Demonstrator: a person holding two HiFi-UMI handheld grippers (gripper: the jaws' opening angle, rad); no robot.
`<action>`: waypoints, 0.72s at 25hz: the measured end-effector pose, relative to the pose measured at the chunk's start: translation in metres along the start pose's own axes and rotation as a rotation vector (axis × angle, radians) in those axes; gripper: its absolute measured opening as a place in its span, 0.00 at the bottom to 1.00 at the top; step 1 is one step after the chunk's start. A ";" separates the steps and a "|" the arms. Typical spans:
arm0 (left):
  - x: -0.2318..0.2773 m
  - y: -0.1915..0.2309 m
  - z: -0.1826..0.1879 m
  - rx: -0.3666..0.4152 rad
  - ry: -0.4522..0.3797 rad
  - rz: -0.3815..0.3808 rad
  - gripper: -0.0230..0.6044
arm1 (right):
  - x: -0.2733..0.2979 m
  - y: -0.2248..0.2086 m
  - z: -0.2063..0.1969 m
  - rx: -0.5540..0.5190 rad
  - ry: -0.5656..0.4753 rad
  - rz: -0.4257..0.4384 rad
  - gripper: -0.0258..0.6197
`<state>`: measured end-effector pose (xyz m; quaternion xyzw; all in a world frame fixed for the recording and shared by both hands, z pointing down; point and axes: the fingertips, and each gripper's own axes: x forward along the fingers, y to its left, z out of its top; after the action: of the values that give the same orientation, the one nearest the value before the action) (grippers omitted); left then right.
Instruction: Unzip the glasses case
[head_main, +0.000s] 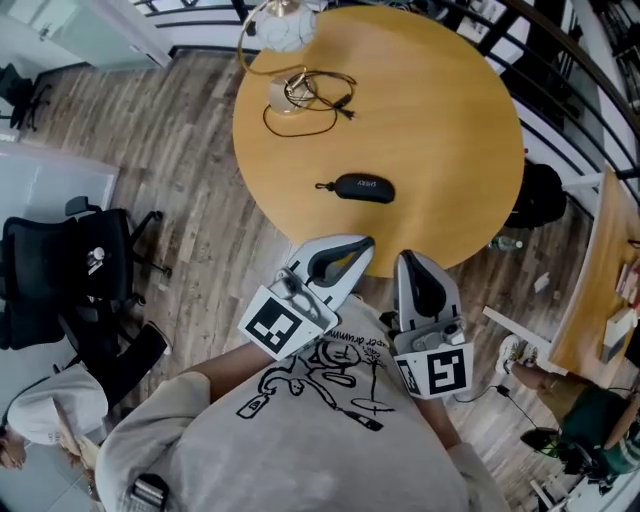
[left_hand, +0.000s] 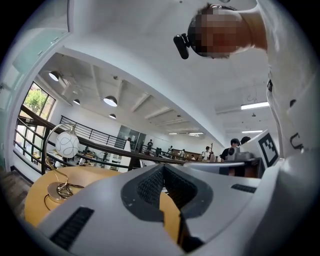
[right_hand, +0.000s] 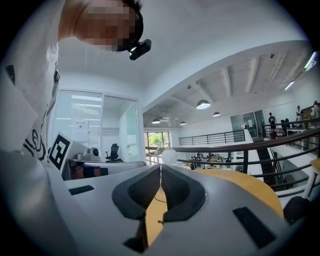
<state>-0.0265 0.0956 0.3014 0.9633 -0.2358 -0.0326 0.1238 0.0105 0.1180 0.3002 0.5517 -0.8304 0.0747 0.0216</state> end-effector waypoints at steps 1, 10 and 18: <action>0.003 0.009 0.003 -0.002 0.002 -0.004 0.05 | 0.010 -0.001 0.002 -0.003 0.001 -0.002 0.08; 0.025 0.066 0.002 -0.039 0.054 -0.053 0.05 | 0.071 -0.017 -0.002 0.006 0.027 -0.034 0.08; 0.044 0.081 -0.006 -0.061 0.076 -0.047 0.05 | 0.084 -0.037 -0.008 -0.049 0.069 -0.006 0.08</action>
<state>-0.0228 0.0071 0.3278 0.9649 -0.2072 -0.0060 0.1613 0.0112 0.0282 0.3220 0.5504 -0.8292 0.0733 0.0640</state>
